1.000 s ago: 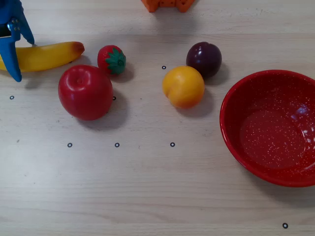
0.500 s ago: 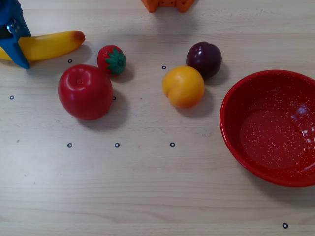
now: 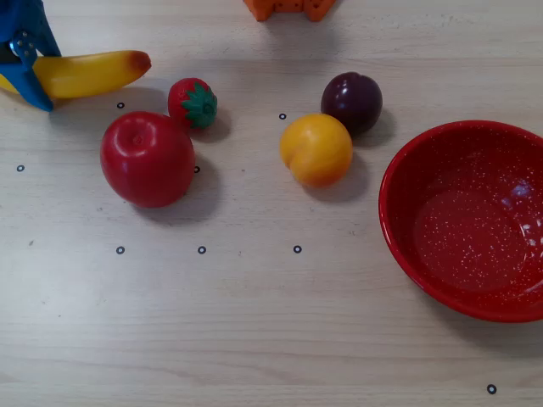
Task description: Put the banana in the red bowl.
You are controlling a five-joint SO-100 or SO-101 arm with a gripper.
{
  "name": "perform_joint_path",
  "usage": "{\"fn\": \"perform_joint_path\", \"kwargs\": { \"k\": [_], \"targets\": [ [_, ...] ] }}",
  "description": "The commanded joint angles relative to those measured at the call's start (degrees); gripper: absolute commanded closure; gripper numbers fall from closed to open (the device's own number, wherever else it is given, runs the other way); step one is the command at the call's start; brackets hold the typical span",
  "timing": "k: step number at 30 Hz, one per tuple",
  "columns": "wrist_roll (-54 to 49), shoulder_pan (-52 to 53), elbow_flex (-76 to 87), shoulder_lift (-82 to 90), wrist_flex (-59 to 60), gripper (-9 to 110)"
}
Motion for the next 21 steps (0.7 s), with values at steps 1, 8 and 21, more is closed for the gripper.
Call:
{"fn": "perform_joint_path", "kwargs": {
  "k": [1, 8, 21],
  "targets": [
    [-1.8, 2.5, -7.3, 15.3, 5.2, 101],
    [-2.3, 5.0, -4.5, 23.4, 5.2, 101],
    [-13.8, 20.6, 4.1, 40.6, 5.2, 101]
  ]
}}
